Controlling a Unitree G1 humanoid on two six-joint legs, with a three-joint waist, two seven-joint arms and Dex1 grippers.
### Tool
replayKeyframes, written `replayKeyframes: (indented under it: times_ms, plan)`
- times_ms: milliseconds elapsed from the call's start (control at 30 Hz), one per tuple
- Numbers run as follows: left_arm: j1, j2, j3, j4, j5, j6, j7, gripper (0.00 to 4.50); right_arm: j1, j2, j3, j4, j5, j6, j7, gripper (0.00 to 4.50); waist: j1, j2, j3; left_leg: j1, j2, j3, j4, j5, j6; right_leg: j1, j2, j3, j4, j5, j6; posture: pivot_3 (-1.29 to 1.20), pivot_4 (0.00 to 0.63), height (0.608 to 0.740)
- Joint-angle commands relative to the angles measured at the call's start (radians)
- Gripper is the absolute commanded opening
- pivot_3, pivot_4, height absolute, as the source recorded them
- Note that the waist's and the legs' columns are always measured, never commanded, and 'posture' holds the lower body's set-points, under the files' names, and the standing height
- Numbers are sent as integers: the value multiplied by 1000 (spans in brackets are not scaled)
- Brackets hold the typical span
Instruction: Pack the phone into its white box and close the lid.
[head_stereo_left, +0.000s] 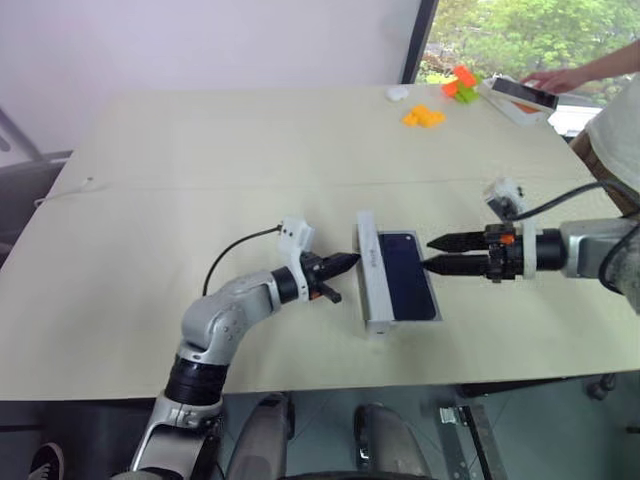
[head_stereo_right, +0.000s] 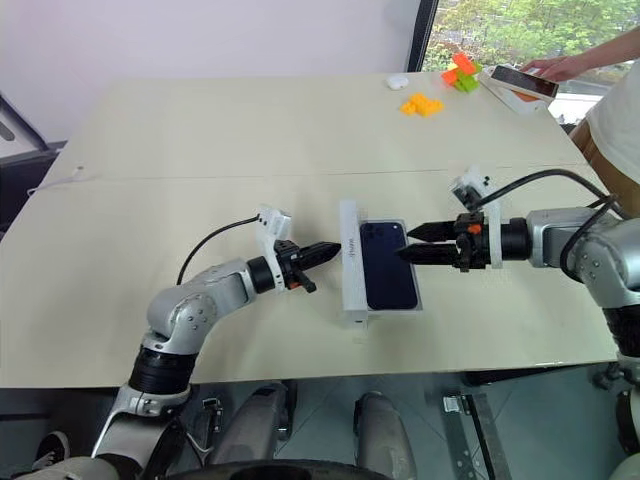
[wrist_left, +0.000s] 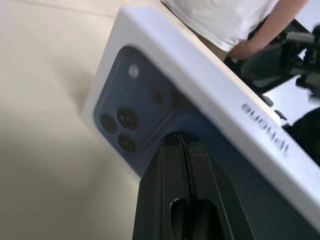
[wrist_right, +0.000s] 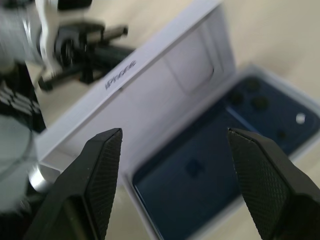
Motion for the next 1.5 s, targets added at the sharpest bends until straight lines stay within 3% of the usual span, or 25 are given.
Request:
replayKeyframes:
  times_ms: [33, 267, 567, 900, 1000, 1167, 1500]
  plan:
    - [-33, -31, -33, 42, 27, -50, -31, 0, -5, 4, 6, 6, -116, -89, 41, 3456, 1, 0, 0, 0, 0, 0, 0, 0, 0, 0, 0, 0, 0, 0, 0, 0, 150, 740]
    - [-54, -66, -63, 113, 76, -102, -50, 0, 6, 5, 30, 41, -287, -201, 101, 3456, 1, 0, 0, 0, 0, 0, 0, 0, 0, 0, 0, 0, 1, 0, 0, 0, 150, 740]
    - [-71, -72, -18, 106, 85, -107, -35, 0, -38, 59, -1, 85, -336, -200, 126, 3456, 0, 0, 0, 1, 0, -1, 2, 0, 0, 1, 1, 0, 3, 0, 0, 0, 150, 740]
    - [17, 13, 76, -88, 6, 24, 2, 0, -92, 119, -19, 123, -362, -197, 125, 3456, 0, 0, 0, 2, 0, -2, 2, 0, 0, 2, 1, -1, 4, 0, 0, 0, 150, 740]
    - [50, 42, 126, -159, -46, 90, 30, 0, -118, 137, -11, 155, -387, -211, 125, 2571, -1, 0, 0, 3, 0, -1, 3, 0, 0, 2, 1, 0, 4, 0, 0, 0, 150, 740]
    - [90, 77, 152, -233, -74, 142, 67, 0, -111, 155, 11, 194, -459, -300, 120, 110, 0, 0, 0, 5, 0, -2, 4, 0, 0, 4, 1, 0, 4, 0, 0, 0, 150, 740]
    - [190, 107, 102, -240, -76, 184, 75, 0, -65, 192, 36, 166, -532, -377, 133, 44, 1, 1, 0, 6, 1, -1, 4, 0, 0, 5, 1, 0, 5, 0, 0, 0, 150, 740]
